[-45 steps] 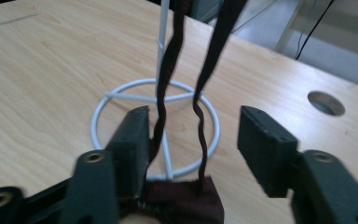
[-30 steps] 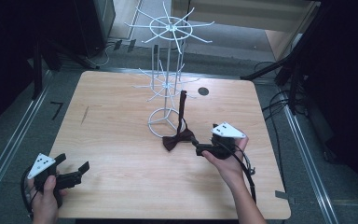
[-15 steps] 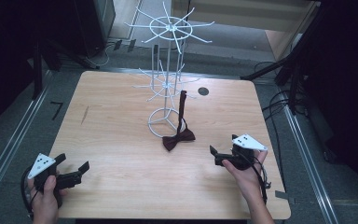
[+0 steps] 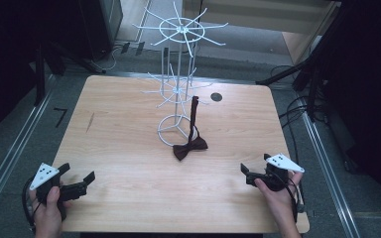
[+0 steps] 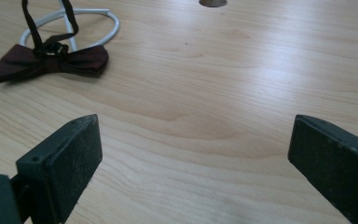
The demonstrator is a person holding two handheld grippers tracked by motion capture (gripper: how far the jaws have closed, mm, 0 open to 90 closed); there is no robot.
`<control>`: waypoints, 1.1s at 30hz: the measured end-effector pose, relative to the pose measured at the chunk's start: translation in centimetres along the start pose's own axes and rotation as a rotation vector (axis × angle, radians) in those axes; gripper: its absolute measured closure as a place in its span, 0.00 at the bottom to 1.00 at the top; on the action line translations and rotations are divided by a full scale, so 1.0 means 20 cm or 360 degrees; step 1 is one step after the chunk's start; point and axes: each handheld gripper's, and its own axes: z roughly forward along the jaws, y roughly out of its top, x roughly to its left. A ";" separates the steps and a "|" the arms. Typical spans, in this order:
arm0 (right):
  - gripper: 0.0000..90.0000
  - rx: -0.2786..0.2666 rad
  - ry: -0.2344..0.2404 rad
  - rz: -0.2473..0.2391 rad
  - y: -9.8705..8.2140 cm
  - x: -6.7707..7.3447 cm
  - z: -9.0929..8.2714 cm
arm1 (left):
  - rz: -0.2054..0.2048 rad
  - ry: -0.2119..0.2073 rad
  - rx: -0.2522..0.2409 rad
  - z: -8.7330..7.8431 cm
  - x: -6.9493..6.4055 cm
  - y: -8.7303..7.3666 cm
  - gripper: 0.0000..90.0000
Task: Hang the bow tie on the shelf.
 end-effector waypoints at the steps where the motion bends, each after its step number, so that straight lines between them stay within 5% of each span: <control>1: 0.03 0.0004 -0.0010 -0.0005 -0.01 -0.01 -0.01 | 0.0000 0.0000 0.0000 0.00 0.00 0.00 0.00; 15: 0.03 0.0036 -0.0121 0.0042 -0.16 -0.17 -0.12 | -0.0002 0.0001 -0.0001 0.00 0.00 0.00 0.00; 33: 0.03 0.0003 -0.0256 0.0203 -0.30 -0.36 -0.30 | 0.0005 -0.0005 0.0003 0.00 0.00 0.00 0.00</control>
